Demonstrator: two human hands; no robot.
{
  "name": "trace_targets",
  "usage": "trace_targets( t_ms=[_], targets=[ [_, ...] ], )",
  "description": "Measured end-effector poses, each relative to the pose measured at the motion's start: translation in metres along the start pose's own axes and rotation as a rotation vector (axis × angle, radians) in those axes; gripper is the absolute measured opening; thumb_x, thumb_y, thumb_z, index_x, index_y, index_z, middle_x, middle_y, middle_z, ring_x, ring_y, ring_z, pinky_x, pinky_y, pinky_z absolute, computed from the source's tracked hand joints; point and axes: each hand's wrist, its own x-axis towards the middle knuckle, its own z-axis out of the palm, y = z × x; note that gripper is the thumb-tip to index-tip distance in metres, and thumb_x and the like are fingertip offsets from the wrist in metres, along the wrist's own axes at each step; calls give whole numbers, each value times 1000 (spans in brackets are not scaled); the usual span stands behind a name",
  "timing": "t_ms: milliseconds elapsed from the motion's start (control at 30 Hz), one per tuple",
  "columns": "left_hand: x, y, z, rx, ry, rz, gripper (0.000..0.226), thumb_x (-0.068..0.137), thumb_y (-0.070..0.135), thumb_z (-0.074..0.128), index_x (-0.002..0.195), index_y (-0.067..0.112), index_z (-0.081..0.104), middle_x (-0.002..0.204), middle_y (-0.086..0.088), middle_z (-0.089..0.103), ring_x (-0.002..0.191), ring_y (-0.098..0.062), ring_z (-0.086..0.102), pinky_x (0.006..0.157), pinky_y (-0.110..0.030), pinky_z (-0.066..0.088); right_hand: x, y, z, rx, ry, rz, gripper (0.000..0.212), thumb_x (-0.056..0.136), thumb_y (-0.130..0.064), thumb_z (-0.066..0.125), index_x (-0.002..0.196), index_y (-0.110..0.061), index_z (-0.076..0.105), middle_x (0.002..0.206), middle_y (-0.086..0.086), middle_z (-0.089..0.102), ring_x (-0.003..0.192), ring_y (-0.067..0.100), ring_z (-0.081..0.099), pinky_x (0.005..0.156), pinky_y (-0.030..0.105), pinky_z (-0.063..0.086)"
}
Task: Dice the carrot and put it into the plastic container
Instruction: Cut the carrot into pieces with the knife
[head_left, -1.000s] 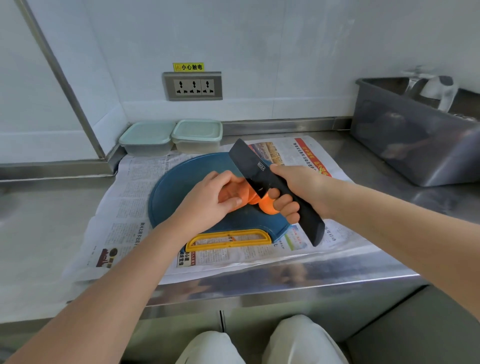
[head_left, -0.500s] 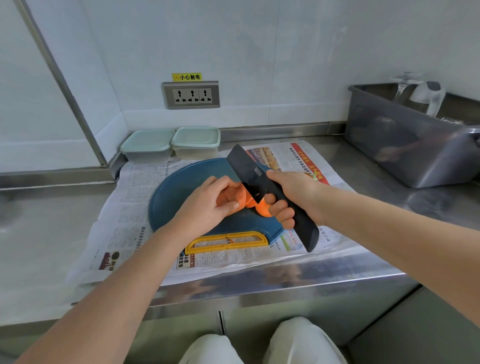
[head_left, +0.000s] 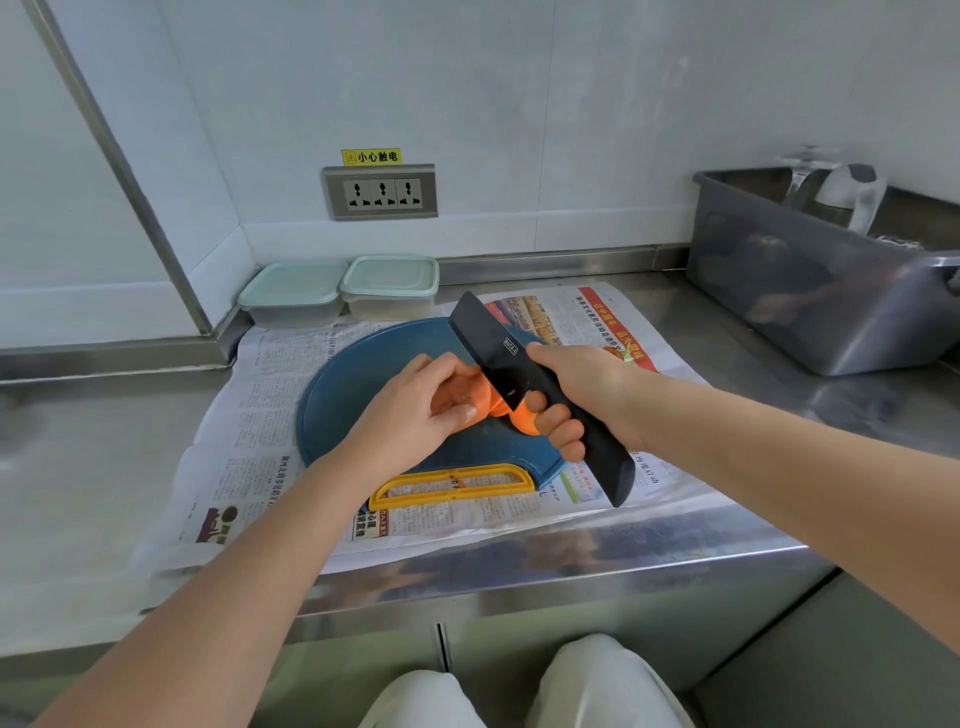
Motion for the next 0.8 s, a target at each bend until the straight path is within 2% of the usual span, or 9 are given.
trace_targets(
  t_ms=[533,800],
  targets=[
    [-1,5,0,30,-18,-4,34,90,30,61,122,26,50,111,7,45,103,-11,48,78,-23,36,0,-3,9,-117,92,75,55,97,-55,30,61,-15,41,43,-1,36,32,12,31,38,15,31],
    [1,2,1,-2,-15,12,29,90,30,62,115,34,48,106,6,47,97,-12,50,76,-24,38,9,-2,16,-115,103,101,55,97,-56,29,61,-15,39,43,-2,35,31,12,29,37,14,31]
  ],
)
